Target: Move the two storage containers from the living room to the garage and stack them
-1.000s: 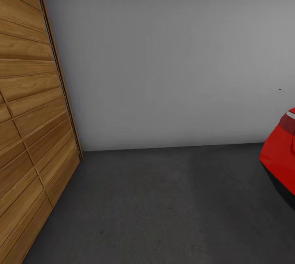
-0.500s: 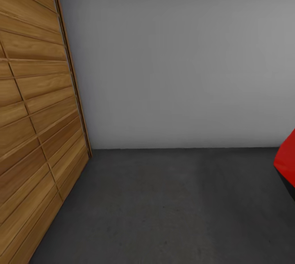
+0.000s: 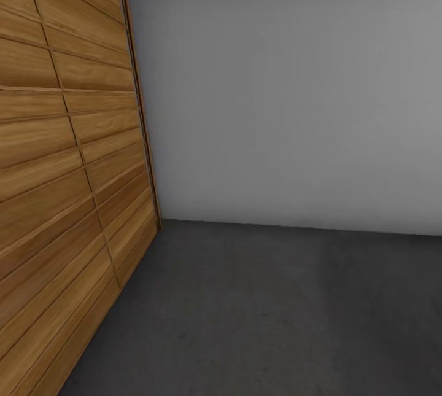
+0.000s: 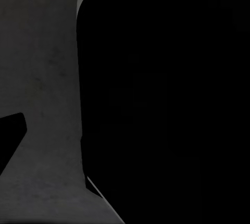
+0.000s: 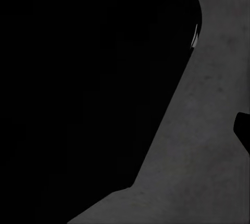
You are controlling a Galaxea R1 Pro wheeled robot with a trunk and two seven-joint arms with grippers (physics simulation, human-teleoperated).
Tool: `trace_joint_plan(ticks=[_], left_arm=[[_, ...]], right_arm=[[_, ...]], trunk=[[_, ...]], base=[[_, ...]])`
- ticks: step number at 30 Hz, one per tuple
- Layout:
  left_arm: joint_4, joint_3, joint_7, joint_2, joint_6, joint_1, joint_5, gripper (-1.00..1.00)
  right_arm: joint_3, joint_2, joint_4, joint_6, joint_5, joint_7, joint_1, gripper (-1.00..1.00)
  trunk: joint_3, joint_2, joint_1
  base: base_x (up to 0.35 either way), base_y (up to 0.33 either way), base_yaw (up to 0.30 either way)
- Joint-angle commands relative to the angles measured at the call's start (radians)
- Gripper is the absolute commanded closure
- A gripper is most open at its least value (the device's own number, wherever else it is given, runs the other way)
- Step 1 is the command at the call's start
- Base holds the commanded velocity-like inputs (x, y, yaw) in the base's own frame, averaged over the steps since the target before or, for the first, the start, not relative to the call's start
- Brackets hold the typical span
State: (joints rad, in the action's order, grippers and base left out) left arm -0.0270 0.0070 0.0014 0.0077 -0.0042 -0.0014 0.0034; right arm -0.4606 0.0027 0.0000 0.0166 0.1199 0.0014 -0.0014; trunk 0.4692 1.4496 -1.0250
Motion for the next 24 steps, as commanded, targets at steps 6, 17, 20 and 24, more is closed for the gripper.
trace_joint_plan(ticks=[6,17,20,24], left_arm=[[-0.001,0.001,0.0,0.0,0.0,0.0,0.001,-1.0],[-0.002,0.001,0.0,0.0,0.0,0.0,0.001,-1.0],[-0.002,0.001,0.0,0.0,0.0,0.0,0.001,-1.0],[-0.002,0.001,0.0,0.0,0.0,0.0,0.001,-1.0]], right_arm=[[-0.009,0.0,0.0,0.001,0.01,0.001,0.0,-1.0],[-0.017,-0.003,0.0,0.003,0.001,-0.002,0.0,-1.0],[-0.02,-0.007,0.0,0.005,-0.001,-0.002,0.0,-1.0],[-0.021,-0.004,0.0,0.019,-0.003,-0.003,0.0,-1.0]], trunk=[[0.001,0.0,0.0],[0.001,0.0,0.0],[0.001,0.0,0.0],[0.001,0.0,0.0]], base=[[0.0,0.0,0.072],[0.0,0.0,0.007],[0.0,0.0,0.0],[0.0,0.0,0.0]])
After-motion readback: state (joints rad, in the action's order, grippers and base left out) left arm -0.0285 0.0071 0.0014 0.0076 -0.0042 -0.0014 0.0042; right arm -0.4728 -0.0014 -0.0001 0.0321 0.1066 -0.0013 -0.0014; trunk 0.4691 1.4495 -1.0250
